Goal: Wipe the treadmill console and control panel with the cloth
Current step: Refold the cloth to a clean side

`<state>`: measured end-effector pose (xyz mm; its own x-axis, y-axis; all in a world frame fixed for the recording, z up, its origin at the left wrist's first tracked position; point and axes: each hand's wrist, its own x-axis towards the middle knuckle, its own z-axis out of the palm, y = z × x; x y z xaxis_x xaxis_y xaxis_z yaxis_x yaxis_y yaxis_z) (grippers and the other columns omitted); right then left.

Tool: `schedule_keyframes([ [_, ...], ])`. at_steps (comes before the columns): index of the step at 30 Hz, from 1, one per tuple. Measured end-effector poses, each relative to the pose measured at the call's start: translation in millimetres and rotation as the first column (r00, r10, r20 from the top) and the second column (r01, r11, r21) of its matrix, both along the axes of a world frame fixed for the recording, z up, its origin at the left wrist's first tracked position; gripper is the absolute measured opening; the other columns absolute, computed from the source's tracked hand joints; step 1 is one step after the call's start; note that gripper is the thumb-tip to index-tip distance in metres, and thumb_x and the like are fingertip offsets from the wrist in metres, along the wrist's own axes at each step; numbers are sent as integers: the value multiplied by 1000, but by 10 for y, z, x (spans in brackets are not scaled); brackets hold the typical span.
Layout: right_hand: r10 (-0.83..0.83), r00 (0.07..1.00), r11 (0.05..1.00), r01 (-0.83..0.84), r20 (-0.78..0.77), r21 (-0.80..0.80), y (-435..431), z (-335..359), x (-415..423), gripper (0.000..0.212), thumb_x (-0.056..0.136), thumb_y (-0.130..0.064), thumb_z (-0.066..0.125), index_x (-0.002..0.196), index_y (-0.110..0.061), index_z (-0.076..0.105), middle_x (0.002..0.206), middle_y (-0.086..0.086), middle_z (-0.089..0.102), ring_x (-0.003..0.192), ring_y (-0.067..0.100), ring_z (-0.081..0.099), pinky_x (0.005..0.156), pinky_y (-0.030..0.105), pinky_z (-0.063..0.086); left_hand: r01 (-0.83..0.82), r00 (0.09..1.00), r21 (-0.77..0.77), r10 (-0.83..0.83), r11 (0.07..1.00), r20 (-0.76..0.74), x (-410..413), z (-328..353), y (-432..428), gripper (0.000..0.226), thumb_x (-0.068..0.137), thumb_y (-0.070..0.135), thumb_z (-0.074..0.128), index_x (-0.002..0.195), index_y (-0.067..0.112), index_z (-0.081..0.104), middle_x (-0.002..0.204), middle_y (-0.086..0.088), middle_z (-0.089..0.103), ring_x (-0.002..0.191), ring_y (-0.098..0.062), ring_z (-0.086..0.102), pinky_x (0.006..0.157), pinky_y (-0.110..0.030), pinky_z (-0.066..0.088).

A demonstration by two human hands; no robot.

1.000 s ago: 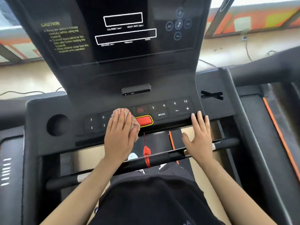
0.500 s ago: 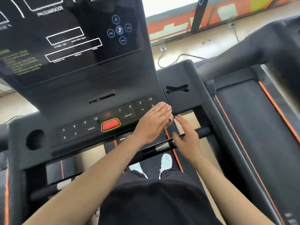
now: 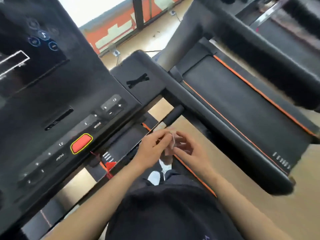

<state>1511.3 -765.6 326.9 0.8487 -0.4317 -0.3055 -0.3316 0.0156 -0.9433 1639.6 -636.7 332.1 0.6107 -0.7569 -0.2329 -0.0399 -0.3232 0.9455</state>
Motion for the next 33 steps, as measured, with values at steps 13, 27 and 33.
schedule_keyframes([
  [13,-605,784,794,581,-140,-180,429,66,-2026,16,93,-3,66,90,-17,73,80,-4,72,75,10,65,70,20,52,519,850,16,-518,854,89,-1323,-138,-268,22,85,27,81,106,27,76,102,15,73,96,-4,68,86,-28,57],
  [27,-877,469,480,857,-101,-188,168,-88,-5153,22,92,-1,69,81,-21,72,74,-8,70,70,-2,63,66,12,49,814,362,377,-894,441,265,-4189,-179,-1280,35,84,61,52,85,30,68,101,12,77,93,-8,67,81,-37,54],
  [33,-897,425,442,876,-126,-192,-123,-162,-6280,18,93,-9,71,86,-25,73,82,-13,73,78,-1,65,71,10,48,800,264,494,-939,340,219,-5163,-201,-1613,13,90,46,56,83,40,65,81,15,75,83,-3,66,73,-30,49],
])
